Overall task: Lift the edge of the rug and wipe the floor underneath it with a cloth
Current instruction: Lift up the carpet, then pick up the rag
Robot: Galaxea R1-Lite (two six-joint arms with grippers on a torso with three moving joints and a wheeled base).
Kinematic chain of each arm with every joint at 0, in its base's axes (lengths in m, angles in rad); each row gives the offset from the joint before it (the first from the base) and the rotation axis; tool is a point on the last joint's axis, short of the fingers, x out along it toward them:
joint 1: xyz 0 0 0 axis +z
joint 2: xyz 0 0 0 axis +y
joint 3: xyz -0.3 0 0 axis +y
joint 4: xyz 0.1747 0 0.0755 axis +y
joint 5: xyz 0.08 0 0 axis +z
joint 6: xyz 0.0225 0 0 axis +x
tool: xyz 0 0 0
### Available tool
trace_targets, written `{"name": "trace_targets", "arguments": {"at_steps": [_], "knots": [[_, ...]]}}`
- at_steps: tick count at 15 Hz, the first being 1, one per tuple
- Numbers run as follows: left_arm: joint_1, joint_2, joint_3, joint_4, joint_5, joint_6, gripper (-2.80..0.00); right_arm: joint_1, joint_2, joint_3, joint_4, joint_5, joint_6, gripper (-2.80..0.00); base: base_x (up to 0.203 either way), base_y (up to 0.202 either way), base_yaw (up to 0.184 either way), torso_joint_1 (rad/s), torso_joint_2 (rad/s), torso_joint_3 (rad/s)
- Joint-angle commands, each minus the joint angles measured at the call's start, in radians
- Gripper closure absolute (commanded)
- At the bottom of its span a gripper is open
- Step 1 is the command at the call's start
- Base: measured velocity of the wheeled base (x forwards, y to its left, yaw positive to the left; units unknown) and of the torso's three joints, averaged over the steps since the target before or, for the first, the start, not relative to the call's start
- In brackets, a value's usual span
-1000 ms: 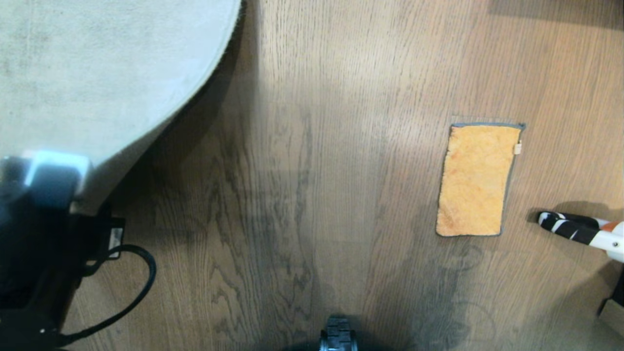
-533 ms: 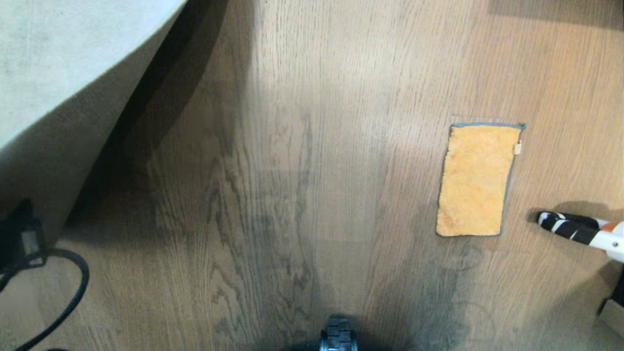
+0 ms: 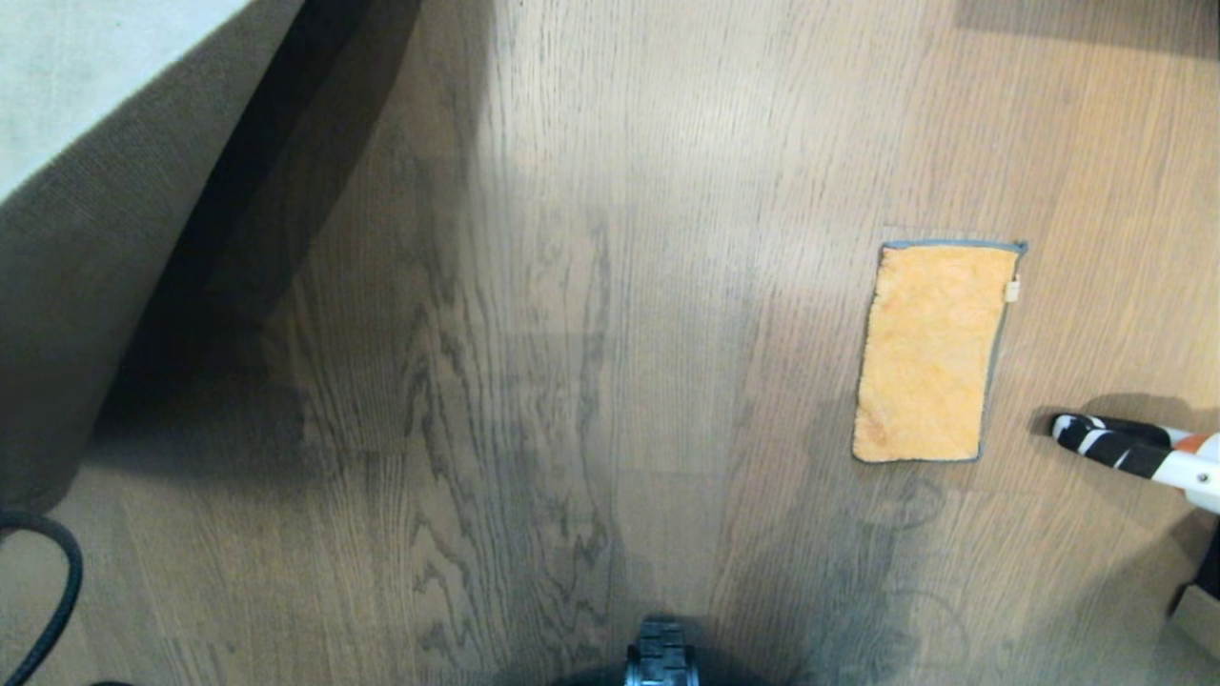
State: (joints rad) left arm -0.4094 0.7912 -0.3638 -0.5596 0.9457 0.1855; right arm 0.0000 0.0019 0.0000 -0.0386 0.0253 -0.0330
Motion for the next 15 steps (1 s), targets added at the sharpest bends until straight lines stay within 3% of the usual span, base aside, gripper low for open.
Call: {"name": "trace_targets", "arguments": {"at_steps": [1, 3, 8, 15], "knots": [[-0.023, -0.073, 0.022, 0.001, 0.007, 0.001, 0.00, 0.000, 0.000, 0.000, -0.001, -0.001, -0.001, 0.00, 0.000, 0.000, 0.000, 0.000, 0.00, 0.000], [-0.045, -0.135, 0.029, 0.083, 0.010, 0.003, 0.00, 0.000, 0.000, 0.000, -0.001, 0.001, -0.001, 0.00, 0.000, 0.000, 0.000, 0.000, 0.00, 0.000], [-0.115, -0.314, -0.049, 0.495, 0.014, 0.003, 0.00, 0.000, 0.000, 0.000, -0.001, 0.000, -0.001, 0.00, 0.000, 0.000, 0.000, 0.000, 0.00, 0.000], [-0.123, -0.308, -0.064, 0.527, 0.005, 0.003, 0.00, 0.000, 0.000, 0.000, 0.000, 0.001, -0.001, 0.00, 0.000, 0.000, 0.000, 0.000, 0.00, 0.000]]}}
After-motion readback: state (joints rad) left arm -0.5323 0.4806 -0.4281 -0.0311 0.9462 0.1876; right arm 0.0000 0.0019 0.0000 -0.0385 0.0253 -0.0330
